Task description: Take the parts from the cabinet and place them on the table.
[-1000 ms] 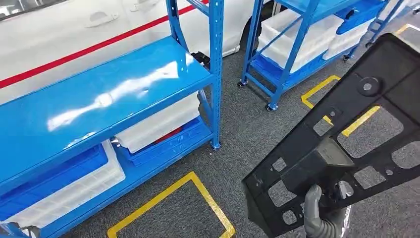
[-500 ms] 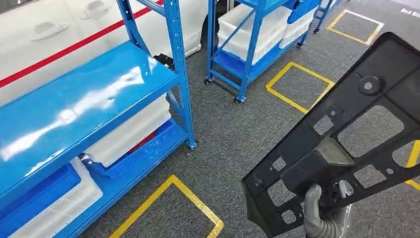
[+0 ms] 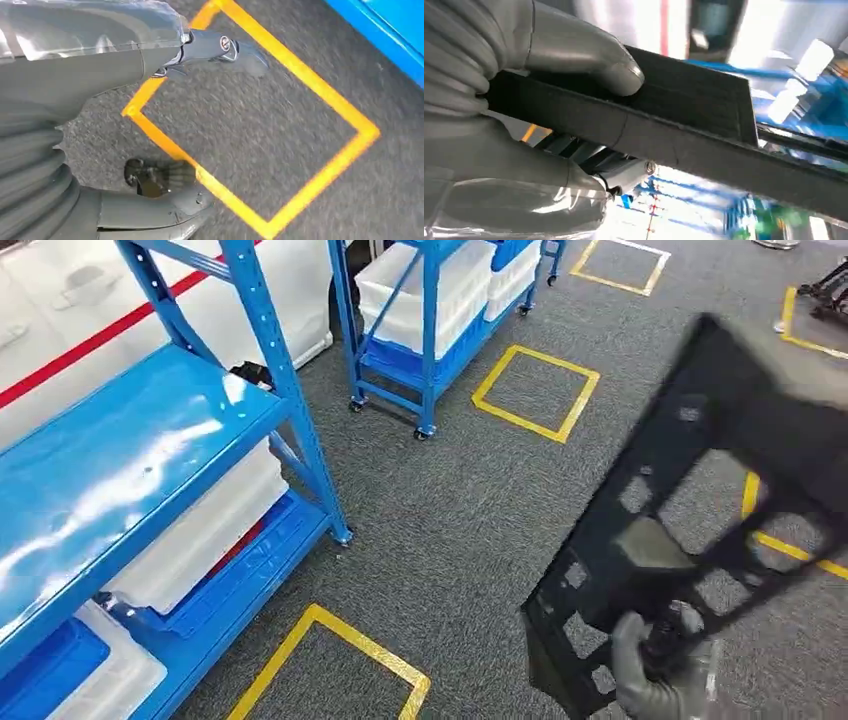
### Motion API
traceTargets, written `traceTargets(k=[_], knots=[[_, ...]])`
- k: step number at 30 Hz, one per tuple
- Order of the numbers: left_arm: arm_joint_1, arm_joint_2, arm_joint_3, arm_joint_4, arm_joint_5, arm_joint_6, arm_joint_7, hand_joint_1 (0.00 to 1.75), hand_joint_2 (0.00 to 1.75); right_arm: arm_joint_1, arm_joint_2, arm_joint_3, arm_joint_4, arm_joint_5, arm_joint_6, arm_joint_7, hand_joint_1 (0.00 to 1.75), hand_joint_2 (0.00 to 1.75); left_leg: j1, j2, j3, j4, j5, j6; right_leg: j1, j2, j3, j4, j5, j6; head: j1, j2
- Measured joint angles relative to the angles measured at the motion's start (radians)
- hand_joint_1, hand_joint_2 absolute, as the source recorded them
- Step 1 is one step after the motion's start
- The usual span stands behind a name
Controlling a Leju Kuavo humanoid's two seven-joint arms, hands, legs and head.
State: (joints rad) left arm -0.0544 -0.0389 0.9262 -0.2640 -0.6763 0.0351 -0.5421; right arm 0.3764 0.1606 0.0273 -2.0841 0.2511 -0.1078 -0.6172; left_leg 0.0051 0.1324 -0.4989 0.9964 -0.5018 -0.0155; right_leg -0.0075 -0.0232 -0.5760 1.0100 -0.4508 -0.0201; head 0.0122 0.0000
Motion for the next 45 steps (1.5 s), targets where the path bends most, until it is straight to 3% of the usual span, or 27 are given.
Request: traceTargets(k=[2, 4, 5, 6, 8, 9, 10, 11, 15, 17, 19, 21, 22, 24, 25, 26, 30, 32, 33, 35, 36, 37, 39, 40, 41, 42, 45], knots=[[-0.017, 0.01, -0.001, 0.0, -0.008, -0.008, -0.005, 0.0, 1.75, -0.023, 0.002, 0.049, 0.031, 0.03, -0.026, 0.006, 1.75, 1.75, 0.007, -0.1, -0.035, 0.083, -0.063, -0.006, -0.003, 0.012, -0.004, -0.003, 0.007, -0.009, -0.005, 0.0], [-0.015, 0.022, 0.0, 0.0, -0.008, -0.01, -0.007, 0.0, 1.75, -0.043, 0.003, 0.073, 0.053, 0.03, -0.039, 0.011, 1.75, 1.75, 0.007, -0.125, -0.109, 0.248, -0.14, -0.011, -0.001, 0.034, -0.008, -0.003, 0.009, -0.014, -0.006, 0.0], [-0.012, 0.027, 0.0, 0.0, -0.008, -0.011, -0.008, 0.0, 1.75, -0.047, 0.003, 0.079, 0.063, 0.03, -0.046, 0.011, 1.75, 1.75, 0.007, -0.126, -0.14, 0.311, -0.156, -0.012, 0.001, 0.048, -0.009, -0.001, 0.009, -0.014, -0.007, 0.0], [-0.009, 0.029, 0.0, 0.0, -0.008, -0.012, -0.01, 0.0, 1.75, -0.047, 0.003, 0.085, 0.071, 0.03, -0.051, 0.013, 1.75, 1.75, 0.007, -0.126, -0.148, 0.322, -0.144, -0.012, 0.001, 0.062, -0.01, 0.001, 0.01, -0.014, -0.006, 0.0], [-0.007, 0.032, 0.0, 0.0, -0.008, -0.016, -0.015, 0.0, 1.75, -0.049, 0.002, 0.095, 0.082, 0.029, -0.055, 0.016, 1.75, 1.75, 0.009, -0.13, -0.102, 0.209, -0.058, -0.01, 0.0, 0.09, -0.01, 0.009, 0.009, -0.013, -0.007, 0.0], [-0.008, 0.032, 0.0, 0.0, -0.008, -0.019, -0.018, 0.0, 1.75, -0.052, 0.002, 0.104, 0.087, 0.028, -0.059, 0.016, 1.75, 1.75, 0.012, -0.15, -0.061, 0.114, -0.007, -0.01, 0.0, 0.104, -0.011, 0.014, 0.007, -0.01, -0.007, 0.0], [-0.006, 0.035, 0.002, 0.0, -0.008, -0.022, -0.018, 0.0, 1.75, -0.055, 0.002, 0.11, 0.091, 0.028, -0.062, 0.016, 1.75, 1.75, 0.018, -0.206, -0.035, 0.043, 0.013, -0.008, -0.001, 0.115, -0.017, 0.02, 0.005, -0.006, -0.008, 0.0], [-0.003, 0.036, 0.003, 0.001, -0.01, -0.028, -0.016, 0.0, 1.75, -0.061, 0.002, 0.117, 0.096, 0.027, -0.066, 0.017, 1.75, 1.75, 0.018, -0.225, -0.029, 0.024, 0.001, -0.005, 0.005, 0.129, -0.026, 0.029, 0.005, 0.0, -0.007, 0.0], [0.003, 0.04, 0.005, 0.002, -0.017, -0.049, 0.012, 0.0, 1.75, -0.066, 0.001, 0.129, 0.11, 0.012, -0.079, 0.016, 1.75, 1.75, 0.016, -0.178, -0.029, 0.016, 0.012, 0.021, -0.002, 0.176, -0.044, 0.023, 0.022, 0.029, -0.006, 0.0], [0.0, 0.04, 0.015, 0.003, 0.004, -0.071, 0.014, 0.0, 1.75, -0.074, -0.004, 0.129, 0.116, -0.002, -0.08, 0.014, 1.75, 1.75, 0.014, -0.152, -0.029, 0.008, 0.02, 0.035, 0.002, 0.064, -0.07, 0.088, -0.028, 0.031, 0.003, 0.0], [0.004, 0.04, 0.034, 0.003, 0.013, -0.089, 0.011, 0.0, 1.75, -0.093, -0.007, 0.129, 0.124, -0.022, -0.076, 0.009, 1.75, 1.75, 0.008, -0.122, -0.032, 0.009, 0.02, 0.039, -0.001, 0.034, -0.14, 0.237, -0.106, 0.039, 0.006, 0.0], [0.0, 0.04, 0.039, 0.003, -0.004, -0.092, -0.001, 0.0, 1.75, -0.098, -0.01, 0.129, 0.13, -0.051, -0.065, 0.005, 1.75, 1.75, 0.006, -0.09, -0.034, 0.009, 0.019, 0.039, -0.005, 0.029, -0.182, 0.331, -0.13, 0.044, 0.006, 0.0], [-0.006, 0.04, 0.039, 0.003, -0.015, -0.092, -0.009, 0.0, 1.75, -0.097, -0.011, 0.129, 0.133, -0.059, -0.061, 0.003, 1.75, 1.75, 0.006, -0.078, -0.033, 0.009, 0.019, 0.039, -0.006, 0.027, -0.169, 0.311, -0.11, 0.044, 0.006, 0.0], [-0.021, 0.04, 0.033, 0.002, -0.052, -0.091, -0.039, 0.0, 1.75, -0.096, -0.014, 0.12, 0.136, -0.073, -0.046, -0.003, 1.75, 1.75, 0.006, -0.055, -0.029, 0.009, 0.016, 0.035, -0.006, 0.01, -0.081, 0.157, -0.033, 0.041, 0.006, 0.0], [-0.028, 0.04, 0.028, 0.002, -0.063, -0.092, -0.052, 0.0, 1.75, -0.096, -0.015, 0.115, 0.136, -0.076, -0.042, -0.009, 1.75, 1.75, 0.005, -0.045, -0.025, 0.009, 0.013, 0.03, -0.002, -0.029, -0.026, 0.065, -0.002, 0.036, 0.007, 0.0], [-0.031, 0.04, 0.025, 0.002, -0.071, -0.092, -0.061, 0.0, 1.75, -0.096, -0.016, 0.109, 0.136, -0.078, -0.036, -0.014, 1.75, 1.75, -0.003, -0.034, -0.022, 0.011, 0.009, 0.023, 0.013, -0.08, -0.008, 0.024, -0.021, 0.028, 0.007, 0.0], [-0.048, 0.036, 0.013, 0.002, -0.09, -0.092, -0.074, 0.0, 1.75, -0.062, -0.02, 0.075, 0.127, -0.093, -0.017, -0.034, 1.75, 1.75, -0.004, 0.007, -0.009, 0.008, 0.001, 0.003, 0.014, -0.02, -0.015, 0.016, -0.01, 0.004, 0.005, 0.0], [-0.054, 0.034, 0.006, 0.002, -0.093, -0.092, -0.076, 0.0, 1.75, -0.053, -0.022, 0.063, 0.12, -0.097, -0.011, -0.039, 1.75, 1.75, 0.005, -0.082, -0.026, 0.054, -0.04, -0.005, 0.005, 0.002, -0.011, 0.008, -0.002, -0.011, 0.001, 0.0], [-0.052, 0.034, 0.006, 0.002, -0.092, -0.092, -0.076, 0.0, 1.75, -0.054, -0.022, 0.058, 0.119, -0.097, -0.01, -0.04, 1.75, 1.75, 0.007, -0.109, -0.055, 0.12, -0.079, -0.006, 0.005, 0.013, -0.013, 0.008, 0.0, -0.015, -0.001, 0.0], [-0.048, 0.034, 0.006, 0.002, -0.092, -0.092, -0.076, 0.0, 1.75, -0.048, -0.022, 0.051, 0.119, -0.099, -0.01, -0.041, 1.75, 1.75, 0.007, -0.125, -0.137, 0.29, -0.148, -0.01, 0.006, 0.047, -0.015, 0.01, 0.0, -0.018, -0.004, 0.0], [-0.048, 0.034, 0.005, 0.002, -0.092, -0.092, -0.076, 0.0, 1.75, -0.043, -0.023, 0.048, 0.118, -0.099, -0.01, -0.041, 1.75, 1.75, 0.007, -0.126, -0.163, 0.335, -0.15, -0.009, 0.007, 0.063, -0.015, 0.013, 0.0, -0.018, -0.004, 0.0], [-0.048, 0.034, 0.005, 0.002, -0.092, -0.092, -0.076, 0.0, 1.75, -0.042, -0.023, 0.046, 0.118, -0.099, -0.01, -0.041, 1.75, 1.75, 0.007, -0.126, -0.164, 0.325, -0.127, -0.008, 0.007, 0.079, -0.015, 0.014, 0.0, -0.018, -0.004, 0.0], [-0.05, 0.034, 0.002, 0.002, -0.092, -0.092, -0.076, 0.0, 1.75, -0.041, -0.023, 0.041, 0.118, -0.1, -0.009, -0.041, 1.75, 1.75, 0.007, -0.135, -0.112, 0.189, -0.035, -0.004, 0.007, 0.109, -0.012, 0.019, -0.001, -0.016, -0.004, 0.0], [-0.051, 0.034, 0.002, 0.002, -0.092, -0.092, -0.076, 0.0, 1.75, -0.041, -0.023, 0.04, 0.118, -0.1, -0.009, -0.041, 1.75, 1.75, 0.009, -0.166, -0.069, 0.088, 0.018, -0.001, 0.006, 0.125, -0.012, 0.022, -0.003, -0.014, -0.005, 0.0], [-0.051, 0.035, 0.002, 0.002, -0.092, -0.092, -0.076, 0.0, 1.75, -0.041, -0.023, 0.036, 0.118, -0.1, -0.009, -0.042, 1.75, 1.75, 0.013, -0.24, -0.05, 0.043, 0.014, 0.004, 0.005, 0.136, -0.018, 0.026, -0.004, -0.009, -0.003, 0.0], [-0.051, 0.035, 0.002, 0.002, -0.092, -0.091, -0.076, 0.0, 1.75, -0.042, -0.023, 0.035, 0.118, -0.1, -0.008, -0.041, 1.75, 1.75, 0.015, -0.243, -0.049, 0.024, 0.015, 0.004, 0.005, 0.151, -0.026, 0.032, -0.002, -0.002, -0.003, 0.0], [-0.059, 0.032, -0.001, 0.002, -0.098, -0.074, -0.067, 0.0, 1.75, -0.031, -0.023, 0.026, 0.116, -0.1, 0.001, -0.042, 1.75, 1.75, 0.004, -0.209, -0.047, 0.025, 0.021, 0.019, -0.005, 0.189, -0.038, 0.021, 0.011, 0.022, -0.005, 0.0]])
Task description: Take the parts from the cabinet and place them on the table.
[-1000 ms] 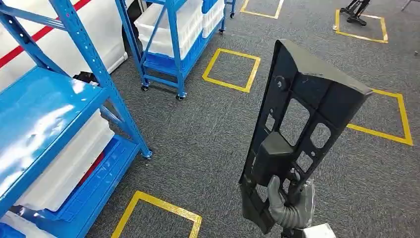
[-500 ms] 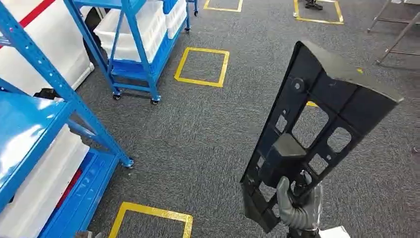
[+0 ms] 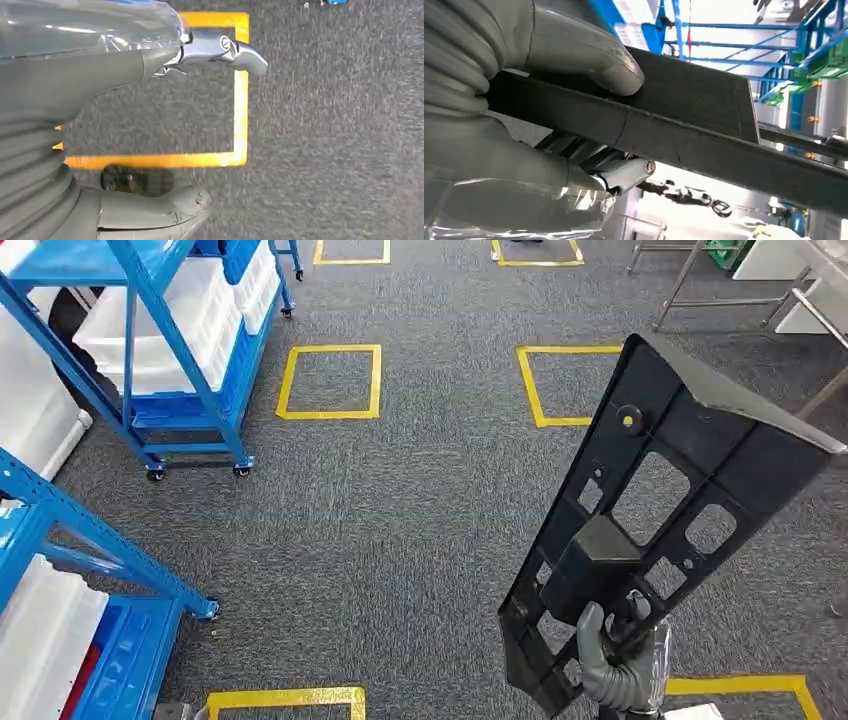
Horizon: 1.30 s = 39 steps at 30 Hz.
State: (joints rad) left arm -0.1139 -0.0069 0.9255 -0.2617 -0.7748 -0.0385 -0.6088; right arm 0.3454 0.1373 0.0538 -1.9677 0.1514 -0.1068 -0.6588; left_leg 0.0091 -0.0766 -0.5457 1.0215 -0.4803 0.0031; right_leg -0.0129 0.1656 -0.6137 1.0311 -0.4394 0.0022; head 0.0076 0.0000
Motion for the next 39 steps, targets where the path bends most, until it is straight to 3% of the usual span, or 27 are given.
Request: traceTargets(k=[1, 2, 3, 5, 7, 9, 10, 11, 12, 15, 16, 18, 19, 21, 22, 23, 25, 26, 27, 29, 31, 32, 33, 34, 36, 37, 39], knots=[[-0.006, -0.006, -0.001, 0.0, -0.001, 0.005, 0.003, 0.0, 1.75, 0.004, 0.0, -0.005, -0.004, 0.0, 0.002, -0.001, 1.75, 1.75, 0.012, 0.016, 0.003, -0.017, 0.01, 0.012, 0.002, -0.013, 0.0, 0.008, -0.004, 0.003, 0.002, 0.0], [-0.011, -0.008, -0.001, 0.0, -0.001, 0.01, 0.007, 0.0, 1.75, 0.009, 0.0, -0.014, -0.01, -0.001, 0.007, -0.004, 1.75, 1.75, 0.008, 0.03, 0.006, -0.023, 0.013, 0.016, 0.008, -0.088, -0.011, 0.031, -0.024, 0.004, 0.005, 0.0], [-0.012, -0.01, -0.001, 0.0, -0.001, 0.012, 0.008, 0.0, 1.75, 0.008, 0.0, -0.019, -0.012, -0.003, 0.01, -0.005, 1.75, 1.75, 0.006, 0.045, 0.006, -0.024, 0.014, 0.023, 0.009, -0.128, -0.037, 0.082, -0.06, 0.008, 0.011, 0.0], [-0.005, -0.01, -0.001, 0.0, -0.003, 0.019, 0.014, 0.0, 1.75, 0.01, 0.0, -0.031, -0.016, -0.01, 0.023, -0.008, 1.75, 1.75, 0.001, 0.081, 0.005, -0.024, 0.013, 0.025, 0.005, -0.155, -0.113, 0.239, -0.135, 0.016, 0.013, 0.0], [-0.003, -0.01, -0.001, 0.0, -0.003, 0.02, 0.016, 0.0, 1.75, 0.015, 0.0, -0.049, -0.016, -0.013, 0.037, -0.01, 1.75, 1.75, 0.0, 0.115, 0.004, -0.024, 0.011, 0.025, -0.002, -0.159, -0.142, 0.298, -0.139, 0.023, 0.012, 0.0], [-0.006, -0.013, -0.001, 0.0, -0.007, 0.018, 0.016, 0.0, 1.75, 0.016, 0.0, -0.066, -0.017, -0.01, 0.056, -0.009, 1.75, 1.75, 0.001, 0.141, 0.006, -0.024, 0.008, 0.021, -0.005, -0.17, -0.08, 0.187, -0.073, 0.026, 0.013, 0.0], [-0.008, -0.015, -0.001, 0.0, -0.011, 0.016, 0.015, 0.0, 1.75, 0.016, 0.001, -0.072, -0.018, -0.006, 0.065, -0.008, 1.75, 1.75, 0.001, 0.153, 0.01, -0.023, 0.006, 0.017, -0.005, -0.194, -0.021, 0.082, -0.031, 0.025, 0.013, 0.0], [-0.009, -0.017, -0.001, 0.0, -0.012, 0.014, 0.012, 0.0, 1.75, 0.016, 0.001, -0.077, -0.019, -0.003, 0.072, -0.008, 1.75, 1.75, -0.001, 0.164, 0.015, -0.021, 0.002, 0.011, -0.002, -0.245, 0.026, -0.003, -0.023, 0.02, 0.013, 0.0], [-0.009, -0.017, -0.001, 0.0, -0.015, 0.011, 0.009, 0.0, 1.75, 0.014, 0.001, -0.08, -0.02, -0.002, 0.077, -0.007, 1.75, 1.75, -0.008, 0.172, 0.015, -0.019, -0.003, 0.003, 0.005, -0.245, 0.026, -0.006, -0.023, 0.013, 0.011, 0.0], [-0.017, -0.02, -0.002, 0.0, -0.021, 0.009, 0.005, 0.0, 1.75, 0.015, 0.006, -0.091, -0.023, 0.005, 0.084, -0.006, 1.75, 1.75, -0.005, 0.199, 0.024, -0.023, -0.005, -0.013, 0.013, -0.209, 0.019, -0.005, -0.021, -0.003, 0.01, 0.0], [-0.02, -0.023, -0.004, -0.002, -0.022, 0.008, 0.004, 0.0, 1.75, 0.015, 0.008, -0.096, -0.027, 0.008, 0.084, -0.006, 1.75, 1.75, -0.003, 0.205, 0.028, -0.022, -0.009, -0.022, 0.006, -0.196, 0.023, -0.013, -0.016, -0.012, 0.011, 0.0], [-0.023, -0.026, -0.007, -0.002, -0.026, 0.006, 0.004, 0.0, 1.75, 0.013, 0.011, -0.097, -0.032, 0.01, 0.087, -0.006, 1.75, 1.75, 0.004, 0.115, 0.0, 0.049, -0.062, -0.028, 0.001, -0.179, 0.027, -0.019, -0.01, -0.027, 0.006, 0.0], [-0.02, -0.026, -0.007, -0.002, -0.026, 0.006, 0.004, 0.0, 1.75, 0.011, 0.015, -0.097, -0.032, 0.01, 0.088, -0.006, 1.75, 1.75, 0.005, 0.096, -0.035, 0.126, -0.104, -0.03, 0.001, -0.168, 0.026, -0.019, -0.01, -0.03, 0.004, 0.0], [-0.012, -0.026, -0.007, -0.002, -0.026, 0.006, 0.005, 0.0, 1.75, 0.013, 0.017, -0.097, -0.032, 0.012, 0.089, -0.005, 1.75, 1.75, 0.004, 0.083, -0.115, 0.289, -0.164, -0.033, 0.004, -0.137, 0.024, -0.016, -0.009, -0.031, 0.002, 0.0], [-0.01, -0.026, -0.007, -0.002, -0.026, 0.006, 0.005, 0.0, 1.75, 0.013, 0.018, -0.097, -0.032, 0.012, 0.089, -0.004, 1.75, 1.75, 0.004, 0.083, -0.131, 0.314, -0.156, -0.032, 0.005, -0.123, 0.023, -0.014, -0.009, -0.031, 0.003, 0.0], [-0.01, -0.027, -0.007, -0.002, -0.026, 0.005, 0.005, 0.0, 1.75, 0.013, 0.018, -0.097, -0.032, 0.012, 0.089, -0.004, 1.75, 1.75, 0.004, 0.082, -0.121, 0.284, -0.124, -0.029, 0.006, -0.107, 0.024, -0.011, -0.01, -0.031, 0.003, 0.0], [-0.012, -0.027, -0.007, -0.002, -0.026, 0.005, 0.005, 0.0, 1.75, 0.013, 0.018, -0.097, -0.032, 0.012, 0.089, -0.004, 1.75, 1.75, 0.005, 0.068, -0.053, 0.124, -0.03, -0.023, 0.005, -0.079, 0.025, -0.006, -0.012, -0.029, 0.003, 0.0], [-0.013, -0.027, -0.007, -0.002, -0.026, 0.006, 0.005, 0.0, 1.75, 0.013, 0.019, -0.097, -0.032, 0.012, 0.089, -0.004, 1.75, 1.75, 0.006, 0.03, -0.013, 0.032, 0.009, -0.019, 0.004, -0.065, 0.024, -0.002, -0.013, -0.026, 0.002, 0.0], [-0.013, -0.026, -0.007, -0.002, -0.026, 0.005, 0.006, 0.0, 1.75, 0.012, 0.02, -0.097, -0.032, 0.012, 0.089, -0.004, 1.75, 1.75, 0.008, -0.006, -0.002, 0.002, -0.008, -0.015, 0.011, -0.054, 0.019, 0.004, -0.015, -0.019, 0.004, 0.0], [-0.012, -0.027, -0.008, -0.002, -0.026, 0.004, 0.006, 0.0, 1.75, 0.013, 0.02, -0.097, -0.033, 0.013, 0.089, -0.003, 1.75, 1.75, 0.002, 0.011, -0.002, -0.001, -0.007, -0.01, 0.001, -0.032, 0.012, 0.002, -0.011, -0.007, 0.002, 0.0], [-0.015, -0.027, -0.008, -0.002, -0.026, 0.003, 0.003, 0.0, 1.75, 0.019, 0.02, -0.098, -0.034, 0.016, 0.089, -0.002, 1.75, 1.75, 0.004, 0.033, 0.004, -0.01, 0.002, 0.005, 0.001, -0.009, 0.007, -0.003, -0.004, 0.009, 0.003, 0.0], [-0.017, -0.032, -0.009, -0.002, -0.029, 0.003, -0.002, 0.0, 1.75, 0.024, 0.02, -0.1, -0.037, 0.019, 0.089, -0.002, 1.75, 1.75, 0.009, 0.051, 0.007, -0.019, 0.01, 0.014, -0.001, -0.036, 0.004, 0.01, -0.014, 0.01, 0.003, 0.0], [-0.016, -0.032, -0.009, -0.003, -0.03, 0.003, -0.01, 0.0, 1.75, 0.025, 0.02, -0.1, -0.042, 0.021, 0.089, -0.002, 1.75, 1.75, 0.007, 0.059, 0.008, -0.024, 0.012, 0.02, 0.007, -0.099, -0.017, 0.048, -0.045, 0.012, 0.009, 0.0], [-0.012, -0.032, -0.008, -0.003, -0.029, 0.003, -0.013, 0.0, 1.75, 0.024, 0.02, -0.1, -0.043, 0.024, 0.089, -0.002, 1.75, 1.75, 0.006, 0.073, 0.007, -0.024, 0.012, 0.024, 0.007, -0.129, -0.048, 0.113, -0.084, 0.015, 0.011, 0.0], [0.0, -0.031, -0.008, -0.003, -0.026, 0.003, -0.018, 0.0, 1.75, 0.027, 0.02, -0.1, -0.044, 0.025, 0.086, -0.001, 1.75, 1.75, 0.001, 0.102, 0.006, -0.024, 0.01, 0.024, 0.003, -0.156, -0.121, 0.263, -0.148, 0.018, 0.011, 0.0], [0.004, -0.031, -0.007, -0.003, -0.026, 0.003, -0.02, 0.0, 1.75, 0.03, 0.02, -0.1, -0.044, 0.025, 0.085, -0.001, 1.75, 1.75, 0.0, 0.12, 0.006, -0.023, 0.009, 0.024, 0.002, -0.161, -0.14, 0.302, -0.15, 0.019, 0.011, 0.0], [0.004, -0.031, -0.007, -0.003, -0.026, 0.001, -0.022, 0.0, 1.75, 0.035, 0.02, -0.101, -0.045, 0.028, 0.084, -0.001, 1.75, 1.75, 0.0, 0.143, 0.009, -0.023, 0.005, 0.021, 0.001, -0.167, -0.099, 0.222, -0.092, 0.017, 0.011, 0.0]])
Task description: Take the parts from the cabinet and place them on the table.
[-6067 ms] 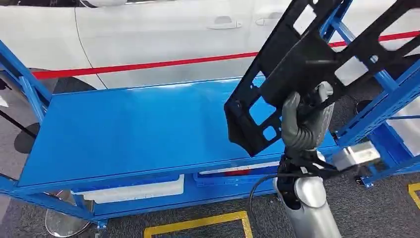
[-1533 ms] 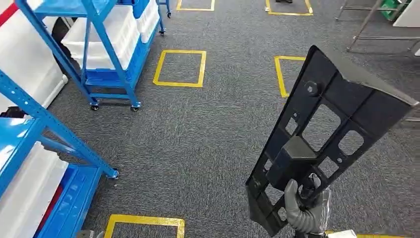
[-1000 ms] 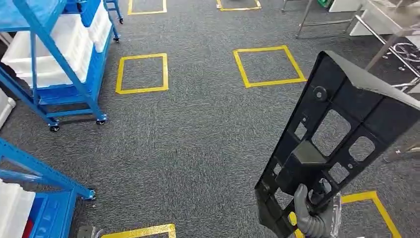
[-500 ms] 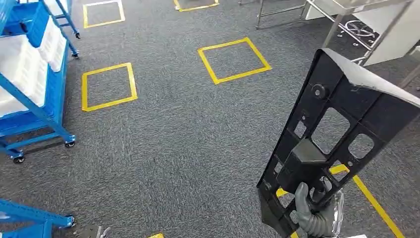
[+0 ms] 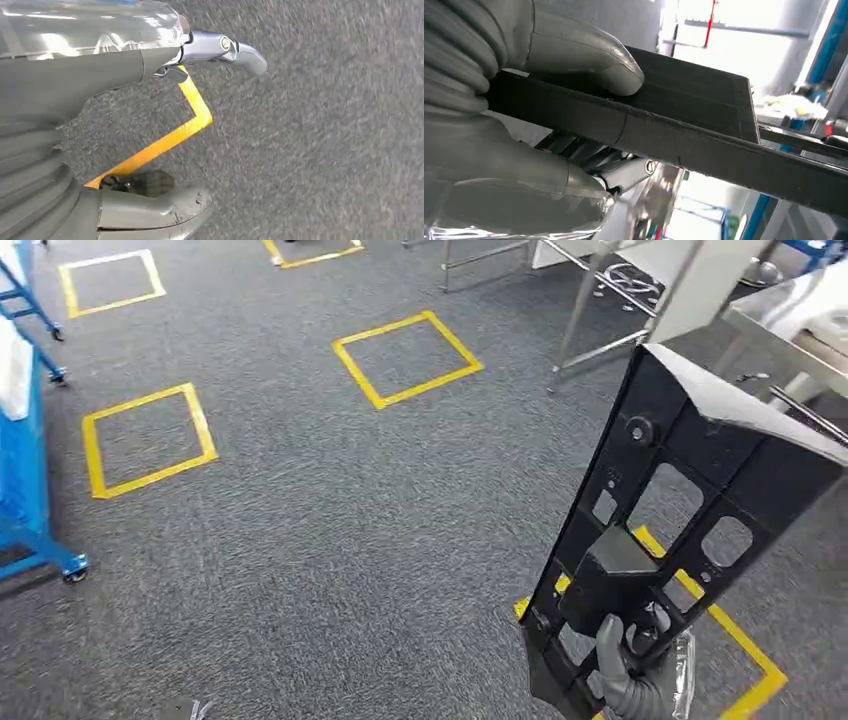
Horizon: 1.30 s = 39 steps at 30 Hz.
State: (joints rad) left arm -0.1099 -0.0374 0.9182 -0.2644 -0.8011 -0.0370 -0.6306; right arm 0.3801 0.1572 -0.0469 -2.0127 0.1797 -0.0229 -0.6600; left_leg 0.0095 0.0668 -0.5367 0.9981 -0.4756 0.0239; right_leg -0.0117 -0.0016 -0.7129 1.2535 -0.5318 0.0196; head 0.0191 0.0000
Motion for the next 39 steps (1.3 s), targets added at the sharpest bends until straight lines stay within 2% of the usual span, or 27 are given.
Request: traceTargets(k=[1, 2, 3, 7, 8, 9, 10, 12, 13, 15, 16, 17, 18, 19, 22, 23, 24, 25, 27, 28, 29, 30, 32, 33, 34, 38, 39], knots=[[0.0, 0.0, 0.0, 0.0, 0.002, -0.002, -0.001, 0.0, 1.75, 0.002, 0.0, 0.0, -0.002, 0.001, 0.0, 0.0, 1.75, 1.75, 0.0, 0.011, 0.004, 0.0, -0.003, -0.002, 0.0, -0.01, 0.049, -0.088, 0.041, -0.003, 0.0, 0.0], [0.0, 0.0, 0.001, 0.0, 0.005, -0.003, -0.002, 0.0, 1.75, 0.004, 0.0, 0.0, -0.004, 0.002, 0.0, 0.0, 1.75, 1.75, 0.0, 0.02, 0.009, 0.0, -0.006, -0.007, 0.004, -0.046, 0.106, -0.184, 0.075, -0.01, 0.0, 0.0], [0.001, 0.0, 0.003, 0.0, 0.006, -0.003, -0.003, 0.0, 1.75, 0.004, 0.0, 0.0, -0.005, 0.002, 0.0, -0.002, 1.75, 1.75, -0.005, 0.03, 0.014, 0.001, -0.011, -0.013, 0.015, -0.1, 0.129, -0.231, 0.063, -0.02, 0.0, 0.0], [0.005, 0.0, 0.01, 0.0, 0.009, -0.005, -0.005, 0.0, 1.75, 0.018, 0.007, 0.0, -0.006, 0.002, -0.005, -0.006, 1.75, 1.75, -0.008, 0.073, 0.03, -0.002, -0.021, -0.036, 0.02, -0.045, 0.124, -0.235, 0.07, -0.032, 0.0, 0.0], [0.004, 0.0, 0.011, 0.0, 0.009, -0.005, -0.006, 0.0, 1.75, 0.023, 0.01, 0.0, -0.009, 0.001, -0.005, -0.007, 1.75, 1.75, -0.003, 0.066, 0.028, 0.001, -0.03, -0.043, 0.006, -0.033, 0.133, -0.244, 0.077, -0.04, -0.001, 0.0], [0.004, 0.0, 0.012, 0.0, 0.009, -0.004, -0.008, 0.0, 1.75, 0.026, 0.014, -0.001, -0.012, 0.0, -0.005, -0.012, 1.75, 1.75, 0.0, 0.004, 0.019, 0.036, -0.056, -0.046, 0.006, -0.022, 0.134, -0.246, 0.079, -0.047, -0.005, 0.0], [0.007, 0.0, 0.013, 0.0, 0.007, -0.004, -0.008, 0.0, 1.75, 0.024, 0.019, -0.001, -0.012, -0.002, -0.004, -0.015, 1.75, 1.75, 0.003, -0.034, -0.01, 0.104, -0.097, -0.048, 0.006, -0.01, 0.133, -0.246, 0.079, -0.051, -0.009, 0.0], [0.016, 0.0, 0.017, 0.0, 0.008, 0.0, -0.011, 0.0, 1.75, 0.028, 0.027, -0.002, -0.012, -0.003, 0.005, -0.019, 1.75, 1.75, 0.003, -0.058, -0.089, 0.269, -0.17, -0.053, 0.008, 0.021, 0.133, -0.245, 0.078, -0.055, -0.01, 0.0], [0.019, 0.001, 0.02, 0.0, 0.008, 0.002, -0.014, 0.0, 1.75, 0.032, 0.032, -0.006, -0.012, -0.003, 0.013, -0.023, 1.75, 1.75, 0.003, -0.059, -0.117, 0.32, -0.178, -0.054, 0.009, 0.037, 0.133, -0.243, 0.078, -0.055, -0.011, 0.0], [0.018, 0.001, 0.025, 0.0, 0.002, 0.002, -0.021, 0.0, 1.75, 0.038, 0.047, -0.02, -0.012, 0.001, 0.032, -0.027, 1.75, 1.75, 0.003, -0.062, -0.105, 0.269, -0.115, -0.05, 0.01, 0.069, 0.134, -0.238, 0.077, -0.055, -0.011, 0.0], [0.017, 0.002, 0.027, 0.0, -0.003, 0.006, -0.025, 0.0, 1.75, 0.04, 0.053, -0.024, -0.013, 0.004, 0.038, -0.031, 1.75, 1.75, 0.003, -0.068, -0.07, 0.184, -0.062, -0.046, 0.009, 0.085, 0.135, -0.234, 0.075, -0.053, -0.011, 0.0], [0.017, 0.003, 0.028, 0.0, -0.007, 0.008, -0.03, 0.0, 1.75, 0.04, 0.059, -0.027, -0.013, 0.011, 0.043, -0.032, 1.75, 1.75, 0.003, -0.095, -0.031, 0.088, -0.012, -0.042, 0.009, 0.1, 0.135, -0.23, 0.073, -0.05, -0.011, 0.0], [0.017, 0.007, 0.031, -0.001, -0.007, 0.009, -0.035, 0.0, 1.75, 0.041, 0.066, -0.03, -0.013, 0.022, 0.046, -0.034, 1.75, 1.75, 0.004, -0.15, -0.007, 0.032, -0.009, -0.033, 0.007, 0.111, 0.132, -0.227, 0.072, -0.047, -0.01, 0.0], [0.018, 0.008, 0.035, -0.001, -0.007, 0.009, -0.038, 0.0, 1.75, 0.04, 0.071, -0.03, -0.013, 0.029, 0.047, -0.034, 1.75, 1.75, 0.007, -0.154, -0.002, 0.008, -0.013, -0.032, 0.011, 0.124, 0.126, -0.22, 0.07, -0.041, -0.009, 0.0], [0.012, 0.008, 0.039, -0.002, -0.007, 0.009, -0.042, 0.0, 1.75, 0.052, 0.082, -0.032, -0.013, 0.039, 0.047, -0.035, 1.75, 1.75, -0.002, -0.123, 0.002, 0.013, -0.01, -0.022, 0.0, 0.158, 0.115, -0.23, 0.08, -0.018, -0.01, 0.0], [0.011, 0.003, 0.039, -0.002, -0.007, 0.008, -0.042, 0.0, 1.75, 0.054, 0.085, -0.034, -0.015, 0.04, 0.048, -0.035, 1.75, 1.75, 0.01, -0.11, 0.005, -0.002, -0.001, -0.012, 0.007, 0.149, 0.117, -0.222, 0.075, -0.013, -0.009, 0.0], [0.01, 0.004, 0.039, -0.002, -0.007, 0.008, -0.043, 0.0, 1.75, 0.056, 0.086, -0.037, -0.017, 0.042, 0.048, -0.035, 1.75, 1.75, 0.009, -0.096, 0.009, -0.009, 0.001, -0.005, 0.011, 0.074, 0.107, -0.198, 0.055, -0.01, -0.005, 0.0], [0.012, 0.004, 0.04, -0.002, -0.007, 0.008, -0.043, 0.0, 1.75, 0.053, 0.087, -0.039, -0.017, 0.042, 0.048, -0.035, 1.75, 1.75, 0.008, -0.082, 0.01, -0.01, 0.002, -0.001, 0.011, 0.033, 0.079, -0.142, 0.015, -0.006, 0.003, 0.0], [0.019, 0.004, 0.042, -0.002, -0.007, 0.008, -0.043, 0.0, 1.75, 0.051, 0.089, -0.04, -0.017, 0.043, 0.048, -0.035, 1.75, 1.75, 0.004, -0.052, 0.009, -0.01, 0.0, 0.002, 0.004, 0.011, 0.007, 0.003, -0.056, 0.001, 0.003, 0.0], [0.02, 0.004, 0.042, -0.002, -0.008, 0.008, -0.043, 0.0, 1.75, 0.054, 0.089, -0.04, -0.017, 0.043, 0.048, -0.035, 1.75, 1.75, 0.004, -0.037, 0.009, -0.009, -0.001, 0.002, -0.001, 0.01, -0.021, 0.059, -0.071, 0.006, 0.003, 0.0], [0.02, 0.004, 0.042, -0.002, -0.01, 0.009, -0.043, 0.0, 1.75, 0.056, 0.089, -0.041, -0.016, 0.044, 0.048, -0.035, 1.75, 1.75, 0.004, -0.022, 0.01, -0.009, -0.003, -0.001, -0.004, 0.007, -0.028, 0.07, -0.06, 0.01, 0.003, 0.0], [0.019, 0.004, 0.042, -0.002, -0.016, 0.009, -0.041, 0.0, 1.75, 0.056, 0.089, -0.042, -0.013, 0.046, 0.048, -0.035, 1.75, 1.75, 0.005, -0.008, 0.013, -0.009, -0.006, -0.004, -0.008, 0.003, -0.005, 0.025, -0.024, 0.013, 0.004, 0.0], [0.017, 0.002, 0.042, -0.002, -0.03, 0.008, -0.035, 0.0, 1.75, 0.055, 0.089, -0.042, -0.009, 0.049, 0.048, -0.035, 1.75, 1.75, 0.005, 0.016, 0.024, -0.009, -0.014, -0.011, -0.011, -0.025, 0.088, -0.148, 0.062, 0.013, 0.004, 0.0], [0.017, 0.002, 0.042, -0.002, -0.034, 0.008, -0.034, 0.0, 1.75, 0.052, 0.089, -0.042, -0.006, 0.05, 0.049, -0.035, 1.75, 1.75, 0.003, 0.028, 0.03, -0.007, -0.02, -0.018, -0.009, -0.068, 0.128, -0.228, 0.071, 0.01, 0.004, 0.0], [0.015, 0.002, 0.042, -0.002, -0.04, 0.008, -0.033, 0.0, 1.75, 0.047, 0.09, -0.042, -0.001, 0.052, 0.051, -0.034, 1.75, 1.75, -0.005, 0.035, 0.031, -0.005, -0.025, -0.025, -0.002, -0.087, 0.13, -0.229, 0.068, 0.001, 0.003, 0.0], [0.0, 0.0, 0.041, -0.002, -0.049, 0.007, -0.034, 0.0, 1.75, 0.043, 0.092, -0.043, 0.006, 0.051, 0.06, -0.034, 1.75, 1.75, -0.002, 0.072, 0.047, -0.009, -0.033, -0.048, 0.001, -0.034, 0.125, -0.235, 0.071, -0.022, 0.003, 0.0], [-0.006, 0.0, 0.04, -0.002, -0.052, 0.007, -0.034, 0.0, 1.75, 0.043, 0.092, -0.043, 0.006, 0.051, 0.06, -0.035, 1.75, 1.75, 0.005, 0.021, 0.044, 0.006, -0.047, -0.055, -0.006, -0.023, 0.13, -0.24, 0.076, -0.029, 0.002, 0.0]])
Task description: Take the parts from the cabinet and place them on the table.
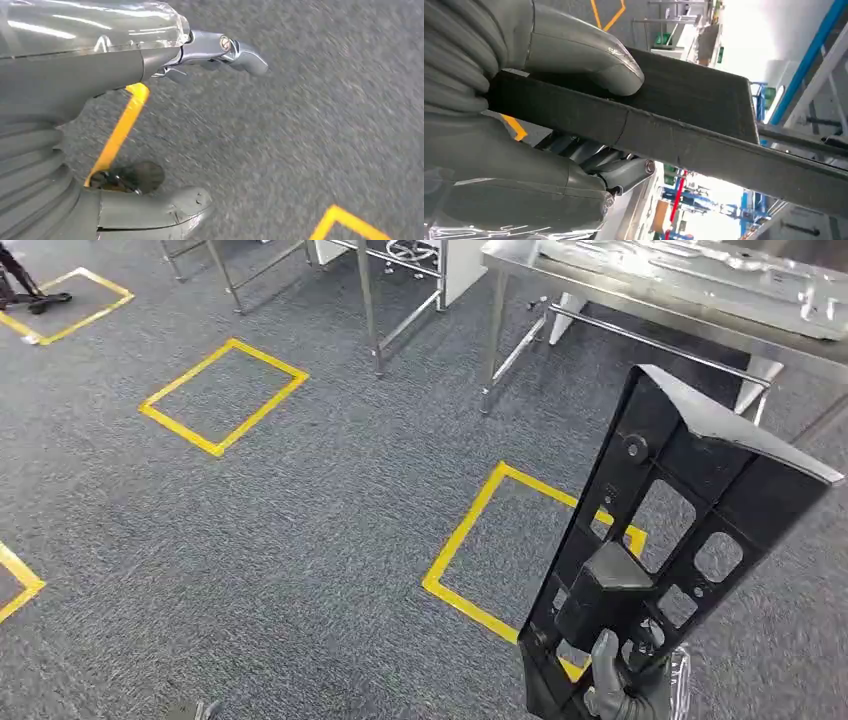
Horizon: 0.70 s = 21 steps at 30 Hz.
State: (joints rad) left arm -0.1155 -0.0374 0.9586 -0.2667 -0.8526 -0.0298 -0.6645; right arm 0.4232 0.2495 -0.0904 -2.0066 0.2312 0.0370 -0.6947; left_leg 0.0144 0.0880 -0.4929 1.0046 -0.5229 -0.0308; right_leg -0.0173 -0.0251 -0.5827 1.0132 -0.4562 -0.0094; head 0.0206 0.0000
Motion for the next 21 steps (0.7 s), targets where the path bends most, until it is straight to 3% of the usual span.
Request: traceTargets(k=[1, 2, 4, 5, 6, 8, 9, 10, 12, 14, 15, 19, 21], knots=[[-0.004, -0.002, -0.001, 0.0, -0.006, -0.001, -0.001, 0.0, 1.75, -0.006, 0.0, 0.0, 0.0, 0.0, 0.002, 0.0, 1.75, 1.75, 0.001, -0.049, -0.021, 0.044, -0.03, 0.0, -0.001, 0.011, 0.0, -0.001, 0.001, -0.007, -0.005, 0.0], [-0.003, -0.002, -0.001, 0.0, -0.006, -0.001, 0.0, 0.0, 1.75, -0.011, 0.002, 0.0, 0.0, 0.0, 0.003, 0.0, 1.75, 1.75, 0.003, -0.071, -0.055, 0.118, -0.071, -0.001, 0.0, 0.022, -0.001, -0.001, 0.001, -0.012, -0.006, 0.0], [0.002, 0.0, -0.001, 0.0, -0.007, -0.002, 0.001, 0.0, 1.75, -0.014, 0.002, -0.001, 0.0, -0.003, 0.006, 0.003, 1.75, 1.75, 0.003, -0.08, -0.128, 0.262, -0.124, -0.002, 0.004, 0.052, -0.001, 0.0, 0.001, -0.015, -0.008, 0.0], [0.002, 0.002, -0.001, 0.0, -0.007, -0.002, 0.001, 0.0, 1.75, -0.016, 0.001, -0.001, 0.0, -0.003, 0.006, 0.006, 1.75, 1.75, 0.003, -0.08, -0.146, 0.289, -0.12, -0.003, 0.005, 0.068, -0.001, 0.003, 0.0, -0.015, -0.008, 0.0], [0.0, 0.002, -0.001, 0.0, -0.009, -0.005, 0.001, 0.0, 1.75, -0.019, 0.0, -0.001, 0.0, -0.005, 0.006, 0.012, 1.75, 1.75, 0.003, -0.081, -0.143, 0.271, -0.092, -0.002, 0.005, 0.083, -0.001, 0.006, 0.0, -0.015, -0.008, 0.0], [-0.009, 0.005, -0.001, -0.001, -0.009, -0.006, 0.001, 0.0, 1.75, -0.026, -0.004, -0.001, -0.002, -0.006, 0.006, 0.02, 1.75, 1.75, 0.005, -0.097, -0.085, 0.123, 0.009, 0.002, 0.005, 0.114, 0.0, 0.014, -0.004, -0.011, -0.008, 0.0], [-0.011, 0.007, -0.001, -0.001, -0.01, -0.006, 0.001, 0.0, 1.75, -0.028, -0.005, -0.001, -0.005, -0.007, 0.005, 0.021, 1.75, 1.75, 0.008, -0.135, -0.056, 0.045, 0.041, 0.007, 0.004, 0.126, -0.001, 0.018, -0.006, -0.007, -0.008, 0.0], [-0.011, 0.009, -0.002, -0.002, -0.01, -0.007, 0.001, 0.0, 1.75, -0.031, -0.005, -0.001, -0.006, -0.008, 0.005, 0.021, 1.75, 1.75, 0.009, -0.172, -0.047, 0.026, 0.024, 0.011, 0.009, 0.137, -0.007, 0.023, -0.007, -0.001, -0.007, 0.0], [-0.011, 0.01, -0.002, -0.003, -0.009, -0.007, 0.0, 0.0, 1.75, -0.034, -0.007, 0.0, -0.008, -0.009, 0.005, 0.021, 1.75, 1.75, 0.004, -0.155, -0.043, 0.017, 0.023, 0.015, 0.0, 0.161, -0.018, 0.024, 0.0, 0.013, -0.008, 0.0], [-0.016, 0.01, -0.002, -0.005, -0.009, -0.008, -0.002, 0.0, 1.75, -0.034, -0.011, -0.001, -0.01, -0.013, 0.003, 0.022, 1.75, 1.75, 0.002, -0.133, -0.042, 0.011, 0.029, 0.032, 0.0, 0.184, -0.024, 0.016, 0.007, 0.031, -0.007, 0.0], [-0.019, 0.008, -0.003, -0.006, -0.009, -0.009, -0.003, 0.0, 1.75, -0.034, -0.014, 0.0, -0.013, -0.014, 0.001, 0.023, 1.75, 1.75, 0.01, -0.126, -0.04, 0.002, 0.035, 0.038, 0.0, 0.177, -0.025, 0.02, 0.004, 0.032, -0.008, 0.0], [-0.019, 0.008, -0.003, -0.006, -0.009, -0.009, -0.003, 0.0, 1.75, -0.034, -0.014, 0.0, -0.013, -0.014, 0.001, 0.023, 1.75, 1.75, 0.01, -0.126, -0.04, 0.002, 0.035, 0.038, 0.0, 0.177, -0.025, 0.02, 0.004, 0.032, -0.008, 0.0], [-0.02, 0.008, -0.003, -0.006, -0.009, -0.009, -0.003, 0.0, 1.75, -0.033, -0.014, 0.0, -0.013, -0.014, 0.001, 0.023, 1.75, 1.75, 0.011, -0.123, -0.04, 0.001, 0.036, 0.04, -0.001, 0.166, -0.024, 0.023, 0.002, 0.032, -0.008, 0.0]])
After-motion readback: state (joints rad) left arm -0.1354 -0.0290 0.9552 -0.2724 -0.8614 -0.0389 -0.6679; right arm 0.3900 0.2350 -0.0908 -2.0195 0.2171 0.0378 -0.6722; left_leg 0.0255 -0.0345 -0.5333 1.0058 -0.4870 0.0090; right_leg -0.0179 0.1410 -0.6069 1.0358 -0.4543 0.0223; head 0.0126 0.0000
